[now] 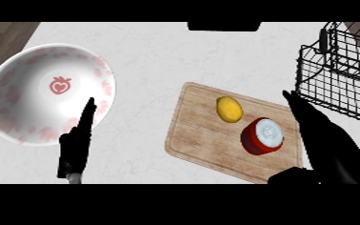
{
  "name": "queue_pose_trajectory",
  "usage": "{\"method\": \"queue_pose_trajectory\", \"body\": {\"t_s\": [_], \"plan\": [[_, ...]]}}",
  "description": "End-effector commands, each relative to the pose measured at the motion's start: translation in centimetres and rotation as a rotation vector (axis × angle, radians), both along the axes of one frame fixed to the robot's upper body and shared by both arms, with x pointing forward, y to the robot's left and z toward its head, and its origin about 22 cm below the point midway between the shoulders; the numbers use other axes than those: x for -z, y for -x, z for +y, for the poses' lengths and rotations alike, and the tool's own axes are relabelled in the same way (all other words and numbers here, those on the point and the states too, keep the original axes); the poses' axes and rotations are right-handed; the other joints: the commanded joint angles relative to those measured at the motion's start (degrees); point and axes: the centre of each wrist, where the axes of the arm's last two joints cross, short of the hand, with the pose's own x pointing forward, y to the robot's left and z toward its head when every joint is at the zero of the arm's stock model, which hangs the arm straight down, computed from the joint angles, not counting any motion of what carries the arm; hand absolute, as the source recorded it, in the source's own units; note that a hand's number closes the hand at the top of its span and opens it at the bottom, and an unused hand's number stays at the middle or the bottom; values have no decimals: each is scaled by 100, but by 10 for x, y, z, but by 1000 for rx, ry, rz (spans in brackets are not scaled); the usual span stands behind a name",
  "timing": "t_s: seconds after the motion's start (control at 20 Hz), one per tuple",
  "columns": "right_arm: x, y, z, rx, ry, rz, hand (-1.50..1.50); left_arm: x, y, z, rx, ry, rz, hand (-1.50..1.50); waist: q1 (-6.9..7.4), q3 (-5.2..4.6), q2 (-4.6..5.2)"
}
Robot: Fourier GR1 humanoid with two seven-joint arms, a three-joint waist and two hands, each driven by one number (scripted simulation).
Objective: Pick the can from the cutting board and place it in the tiered basket
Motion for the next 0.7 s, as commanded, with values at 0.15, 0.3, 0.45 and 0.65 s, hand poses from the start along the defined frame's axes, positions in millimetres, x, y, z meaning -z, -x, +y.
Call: {"method": "queue_pose_trajectory", "body": {"t_s": [0.15, 0.3, 0.45, 0.65], "plan": [[17, -16, 20, 142, 120, 205, -150, 9, 0, -7, -2, 33, 84, 0, -73, -55, 40], [21, -27, 17, 157, 122, 238, -150, 15, 2, 0, 0, 23, 78, 0, -107, -53, 44], [30, -37, 13, 153, 121, 265, -150, 14, 11, -9, 8, 30, 77, 0, -92, -42, 34], [23, -44, 23, 152, 112, 275, -150, 11, 16, 10, 4, 36, 73, 0, -82, -44, 26]]}}
